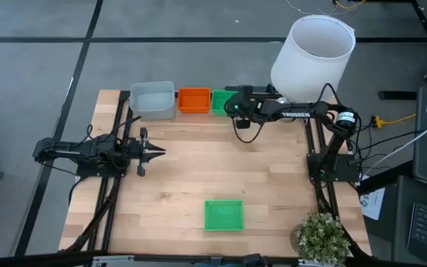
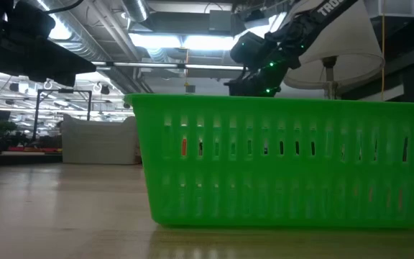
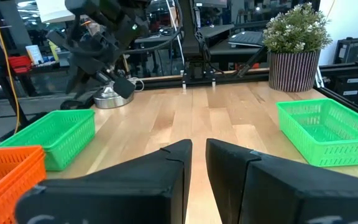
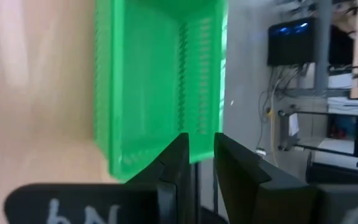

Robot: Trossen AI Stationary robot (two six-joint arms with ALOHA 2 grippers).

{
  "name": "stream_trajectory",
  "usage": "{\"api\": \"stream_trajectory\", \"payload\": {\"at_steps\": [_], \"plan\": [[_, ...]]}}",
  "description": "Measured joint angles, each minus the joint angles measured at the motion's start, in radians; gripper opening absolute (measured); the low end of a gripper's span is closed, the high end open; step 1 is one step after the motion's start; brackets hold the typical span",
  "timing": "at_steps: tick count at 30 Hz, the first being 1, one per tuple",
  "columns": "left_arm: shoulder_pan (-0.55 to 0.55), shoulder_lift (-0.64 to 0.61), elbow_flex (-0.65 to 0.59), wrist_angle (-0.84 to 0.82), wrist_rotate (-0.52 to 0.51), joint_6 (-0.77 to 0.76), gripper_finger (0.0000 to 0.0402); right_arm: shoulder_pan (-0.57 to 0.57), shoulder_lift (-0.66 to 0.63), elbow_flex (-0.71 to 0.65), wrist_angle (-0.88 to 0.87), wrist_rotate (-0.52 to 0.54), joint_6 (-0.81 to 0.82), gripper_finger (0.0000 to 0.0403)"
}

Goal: Stack baskets by color
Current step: Stack the bottom green bin on the top green bin

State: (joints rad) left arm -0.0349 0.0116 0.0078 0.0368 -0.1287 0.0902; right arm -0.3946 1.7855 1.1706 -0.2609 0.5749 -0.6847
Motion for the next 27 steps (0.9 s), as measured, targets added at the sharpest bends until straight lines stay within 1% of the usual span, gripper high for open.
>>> {"api": "stream_trajectory", "payload": {"at_steps": [4,6,8,10,14,17,18,19,21,22,23,27], "plan": [[0.000,0.000,0.000,0.000,0.000,0.000,0.0041,0.024,0.000,0.000,-0.053,-0.012,0.059,0.0077],[0.000,0.000,0.000,0.000,0.000,0.000,0.0041,0.057,-0.010,0.000,-0.084,-0.049,0.111,0.0077],[0.000,0.000,0.000,0.000,0.000,0.000,0.0041,0.105,-0.033,0.002,-0.109,-0.109,0.176,0.0077],[0.000,0.000,0.000,0.000,0.000,0.000,0.0041,0.163,-0.060,0.021,-0.176,-0.208,0.274,0.0077],[0.000,0.000,0.000,0.000,0.000,0.000,0.0041,0.284,-0.125,0.071,-0.295,-0.511,0.474,0.0077],[0.000,0.000,0.000,0.000,0.000,0.000,0.0041,0.367,-0.165,0.077,-0.305,-0.730,0.625,0.0077],[0.000,0.000,0.000,0.000,0.000,0.000,0.0041,0.395,-0.174,0.077,-0.302,-0.786,0.672,0.0077],[0.000,0.000,0.000,0.000,0.000,0.000,0.0041,0.428,-0.178,0.076,-0.299,-0.817,0.710,0.0078],[0.000,0.000,0.000,0.000,0.000,0.000,0.0041,0.501,-0.179,0.067,-0.268,-0.827,0.747,0.0077],[0.000,0.000,0.000,0.000,0.000,0.000,0.0041,0.541,-0.176,0.063,-0.259,-0.805,0.756,0.0077],[0.000,0.000,0.000,0.000,0.000,0.000,0.0041,0.581,-0.169,0.060,-0.241,-0.767,0.760,0.0078],[0.000,0.000,0.000,-0.001,0.000,0.000,0.0041,0.713,-0.142,0.053,-0.151,-0.538,0.759,0.0076]]}}
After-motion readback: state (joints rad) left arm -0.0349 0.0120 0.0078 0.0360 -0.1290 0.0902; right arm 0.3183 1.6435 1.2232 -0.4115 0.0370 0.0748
